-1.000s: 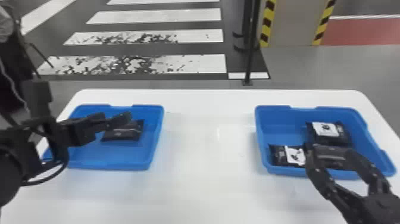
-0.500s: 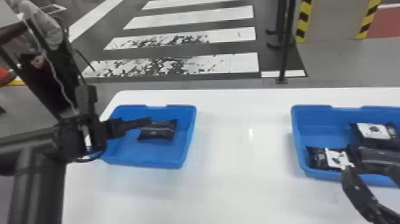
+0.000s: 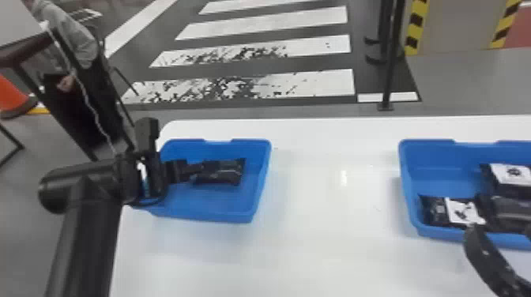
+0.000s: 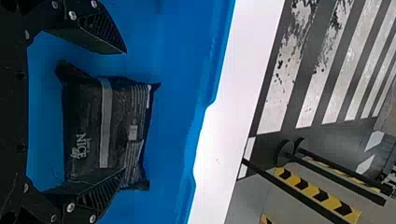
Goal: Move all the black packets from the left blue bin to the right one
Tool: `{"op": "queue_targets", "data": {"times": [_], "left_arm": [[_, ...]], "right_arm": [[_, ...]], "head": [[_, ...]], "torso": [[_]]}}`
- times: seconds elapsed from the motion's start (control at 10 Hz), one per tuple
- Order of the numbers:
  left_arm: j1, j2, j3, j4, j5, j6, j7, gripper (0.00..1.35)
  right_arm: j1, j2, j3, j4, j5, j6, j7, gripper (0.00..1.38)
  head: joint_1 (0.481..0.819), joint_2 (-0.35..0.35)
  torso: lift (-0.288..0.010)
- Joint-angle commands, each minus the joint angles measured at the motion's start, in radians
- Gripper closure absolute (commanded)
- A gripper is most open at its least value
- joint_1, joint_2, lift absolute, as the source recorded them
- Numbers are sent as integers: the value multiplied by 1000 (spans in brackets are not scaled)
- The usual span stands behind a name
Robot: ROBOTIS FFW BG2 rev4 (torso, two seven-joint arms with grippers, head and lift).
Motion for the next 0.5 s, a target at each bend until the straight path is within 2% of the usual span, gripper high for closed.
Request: {"op": "queue_targets", "data": {"times": [0.0, 0.1, 0.3, 0.4], "left_arm": [[-18, 1, -26, 34, 35, -13, -2, 219], [-30, 4, -46, 49, 49, -5, -3, 325], [-47, 24, -92, 91, 19, 41, -28, 1075], [-40, 20, -82, 91, 13, 39, -29, 1208]], "right_arm": [[-2, 1, 0, 2, -3, 1, 0, 240], [-5, 1, 0, 10, -15, 6, 0, 240], [-7, 1, 0, 15, -23, 6, 0, 240], [-5, 1, 0, 19, -35, 9, 2, 240]], "head": [[695, 242], [695, 229], [695, 208], [695, 208]], "torso": [[-185], [-185], [-185], [-185]]}}
